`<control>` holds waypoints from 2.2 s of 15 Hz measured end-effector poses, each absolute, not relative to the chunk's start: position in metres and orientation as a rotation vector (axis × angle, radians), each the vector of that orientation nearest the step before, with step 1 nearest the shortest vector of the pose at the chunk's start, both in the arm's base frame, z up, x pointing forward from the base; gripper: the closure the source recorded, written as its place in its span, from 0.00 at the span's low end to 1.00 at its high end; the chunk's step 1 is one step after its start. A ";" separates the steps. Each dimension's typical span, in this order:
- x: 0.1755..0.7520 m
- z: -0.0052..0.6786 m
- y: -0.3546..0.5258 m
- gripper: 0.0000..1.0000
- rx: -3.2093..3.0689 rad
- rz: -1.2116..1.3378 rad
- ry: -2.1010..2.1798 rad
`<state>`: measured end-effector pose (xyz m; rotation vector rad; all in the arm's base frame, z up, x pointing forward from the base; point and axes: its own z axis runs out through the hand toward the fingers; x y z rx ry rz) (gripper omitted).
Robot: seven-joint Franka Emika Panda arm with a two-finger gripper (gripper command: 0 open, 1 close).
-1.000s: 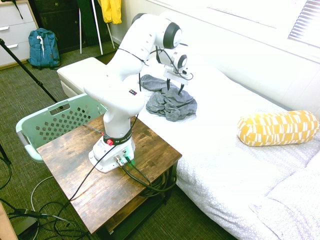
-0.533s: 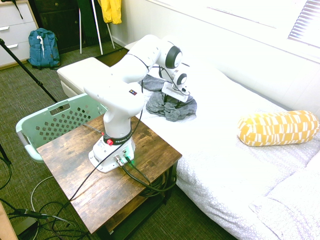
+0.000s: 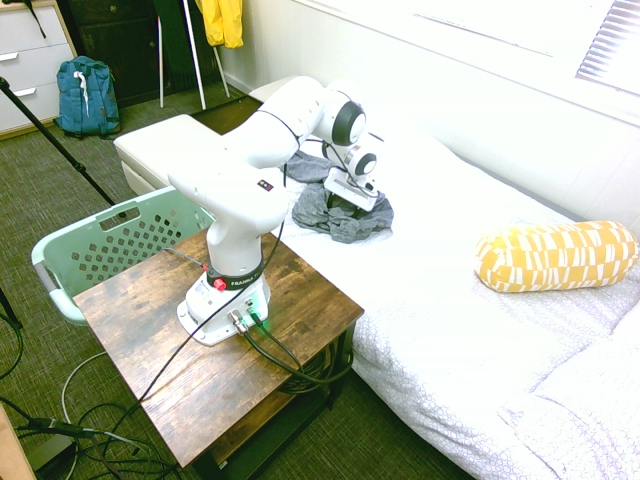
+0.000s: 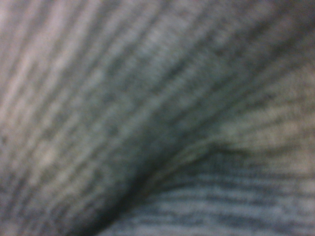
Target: Put my clothes in the laundry bag
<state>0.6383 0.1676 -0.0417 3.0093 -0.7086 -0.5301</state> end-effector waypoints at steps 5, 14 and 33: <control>0.636 -0.045 0.170 1.00 3.015 -0.542 -0.688; 0.637 -0.046 0.166 1.00 3.011 -0.539 -0.692; 0.569 0.236 0.274 1.00 3.091 -0.054 -0.555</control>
